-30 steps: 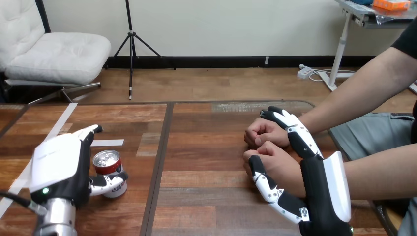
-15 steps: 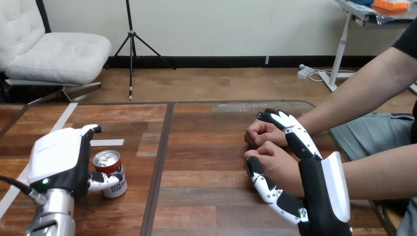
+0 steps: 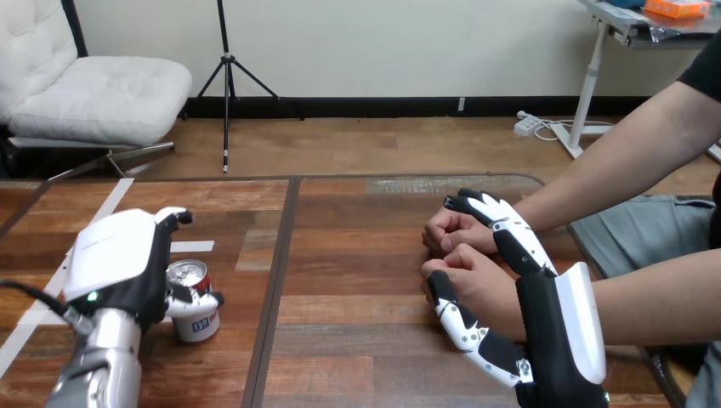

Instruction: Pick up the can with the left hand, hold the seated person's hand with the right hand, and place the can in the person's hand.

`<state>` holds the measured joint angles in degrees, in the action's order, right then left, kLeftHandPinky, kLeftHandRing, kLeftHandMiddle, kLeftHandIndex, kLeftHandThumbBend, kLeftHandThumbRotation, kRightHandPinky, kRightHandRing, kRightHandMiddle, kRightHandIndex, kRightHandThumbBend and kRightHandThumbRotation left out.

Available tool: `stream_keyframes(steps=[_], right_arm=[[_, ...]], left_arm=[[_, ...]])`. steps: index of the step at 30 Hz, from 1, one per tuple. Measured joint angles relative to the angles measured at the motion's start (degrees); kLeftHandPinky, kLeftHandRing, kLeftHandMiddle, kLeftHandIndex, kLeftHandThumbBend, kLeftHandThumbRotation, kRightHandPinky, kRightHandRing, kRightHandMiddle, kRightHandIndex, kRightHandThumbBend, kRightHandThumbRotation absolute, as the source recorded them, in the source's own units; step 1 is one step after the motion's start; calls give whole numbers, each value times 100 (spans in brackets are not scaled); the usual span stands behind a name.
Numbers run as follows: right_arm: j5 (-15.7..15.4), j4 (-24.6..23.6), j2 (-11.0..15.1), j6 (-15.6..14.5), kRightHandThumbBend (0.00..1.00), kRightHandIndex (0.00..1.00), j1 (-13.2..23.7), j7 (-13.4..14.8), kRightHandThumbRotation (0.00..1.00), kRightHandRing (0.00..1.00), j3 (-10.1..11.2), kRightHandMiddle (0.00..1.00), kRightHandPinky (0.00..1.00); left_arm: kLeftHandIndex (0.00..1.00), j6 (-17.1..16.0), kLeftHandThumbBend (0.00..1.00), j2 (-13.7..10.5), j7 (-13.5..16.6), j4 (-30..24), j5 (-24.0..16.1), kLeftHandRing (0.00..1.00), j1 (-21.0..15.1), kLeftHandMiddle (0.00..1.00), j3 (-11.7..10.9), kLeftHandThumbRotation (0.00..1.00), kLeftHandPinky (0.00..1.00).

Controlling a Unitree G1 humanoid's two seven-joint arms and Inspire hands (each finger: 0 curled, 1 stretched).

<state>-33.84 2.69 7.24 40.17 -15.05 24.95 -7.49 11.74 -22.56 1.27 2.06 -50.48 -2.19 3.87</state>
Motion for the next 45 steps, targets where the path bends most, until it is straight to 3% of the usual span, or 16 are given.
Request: stream_keyframes(steps=[11,25,45], right_arm=[[-7,0,1,-45,33,78,0,-11,23,90,3,87,90],[14,-1,-1,-69,34,78,0,-108,26,90,5,86,92],[16,-1,1,-110,33,77,0,-129,28,91,7,86,95]], left_arm=[[81,-17,84,-2,-127,241,213,79,-275,81,14,17,72],[80,-216,84,-7,-121,530,541,77,-342,80,20,15,70],[77,-40,82,-7,-182,749,655,72,-378,76,142,13,64]])
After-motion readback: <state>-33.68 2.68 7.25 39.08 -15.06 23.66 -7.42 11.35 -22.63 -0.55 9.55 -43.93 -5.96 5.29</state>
